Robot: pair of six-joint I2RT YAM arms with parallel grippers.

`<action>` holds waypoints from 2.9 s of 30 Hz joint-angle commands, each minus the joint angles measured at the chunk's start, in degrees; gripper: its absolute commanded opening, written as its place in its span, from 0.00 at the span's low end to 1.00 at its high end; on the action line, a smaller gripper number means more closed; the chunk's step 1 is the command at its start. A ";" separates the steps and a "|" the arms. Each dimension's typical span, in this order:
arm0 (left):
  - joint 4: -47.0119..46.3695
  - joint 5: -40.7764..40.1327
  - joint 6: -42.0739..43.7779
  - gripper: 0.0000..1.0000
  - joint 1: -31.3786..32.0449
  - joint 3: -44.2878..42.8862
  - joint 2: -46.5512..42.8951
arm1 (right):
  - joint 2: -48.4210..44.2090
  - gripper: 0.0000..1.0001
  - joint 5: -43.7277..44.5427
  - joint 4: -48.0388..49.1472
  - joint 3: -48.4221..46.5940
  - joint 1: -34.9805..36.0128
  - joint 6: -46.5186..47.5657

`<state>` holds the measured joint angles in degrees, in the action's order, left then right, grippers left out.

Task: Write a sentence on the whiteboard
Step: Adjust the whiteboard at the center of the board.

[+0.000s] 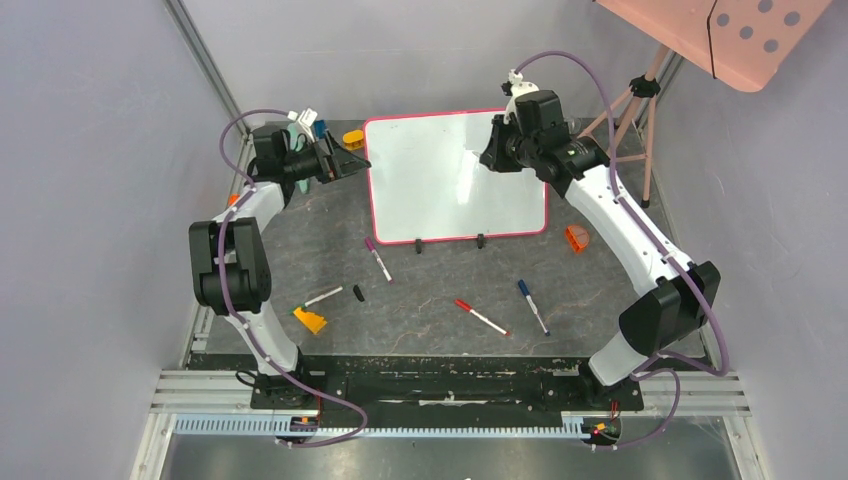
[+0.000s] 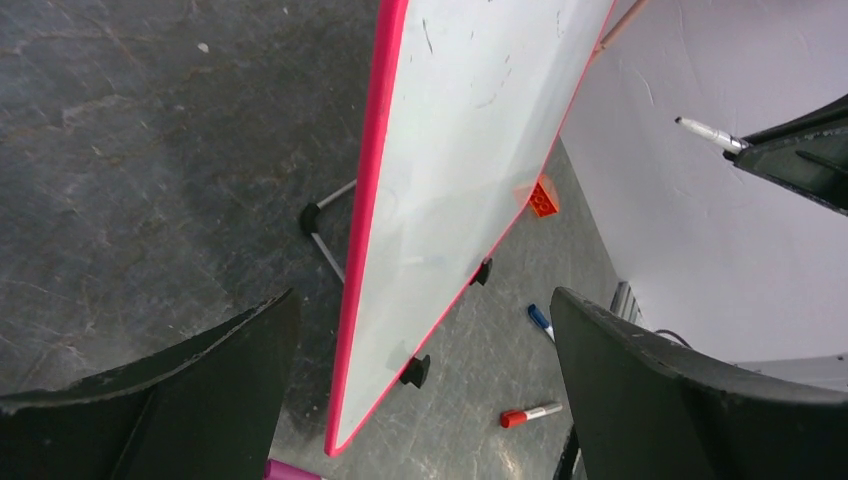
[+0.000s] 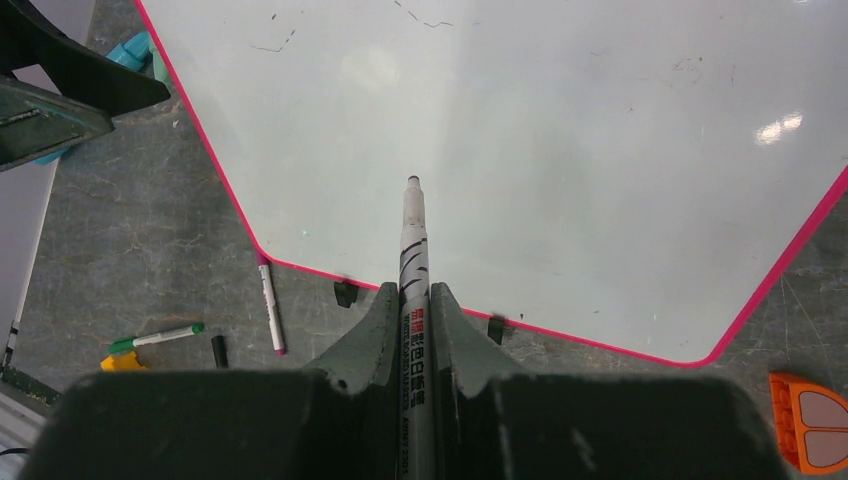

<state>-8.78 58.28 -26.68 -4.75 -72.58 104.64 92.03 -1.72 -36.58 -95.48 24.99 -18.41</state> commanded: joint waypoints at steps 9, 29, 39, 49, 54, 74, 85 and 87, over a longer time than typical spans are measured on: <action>1.95 6.21 5.73 1.00 -0.26 5.00 2.31 | 0.74 0.00 -2.44 4.12 -0.67 -0.39 -0.47; -78.82 14.83 -52.66 1.00 -0.15 13.50 18.49 | 1.30 0.00 -2.54 5.20 0.74 -0.44 -1.05; -80.43 17.22 -43.93 1.00 0.27 15.35 19.71 | 1.35 0.00 -1.89 8.33 2.75 -0.49 -1.44; -80.44 18.01 -40.10 0.96 4.04 14.34 21.24 | 1.79 0.00 -4.53 10.03 2.38 -1.08 -0.60; -80.43 16.05 -39.24 0.77 4.03 13.01 23.30 | 1.49 0.00 -4.76 10.11 2.44 -1.87 0.43; -80.43 17.22 -38.29 0.02 6.22 11.68 26.50 | -0.37 0.00 -5.91 10.05 3.56 -2.56 2.20; -80.43 19.96 -34.25 0.02 8.52 18.16 23.20 | -2.36 0.00 -5.32 9.60 5.29 -2.82 2.85; -80.43 20.16 -32.75 0.02 8.80 19.41 21.93 | -2.85 0.00 -5.25 9.47 5.77 -2.84 2.91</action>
<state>-86.74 73.47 -61.49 2.37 -56.51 129.27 92.66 -6.85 -27.94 -90.45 22.59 -16.60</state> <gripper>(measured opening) 0.074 0.119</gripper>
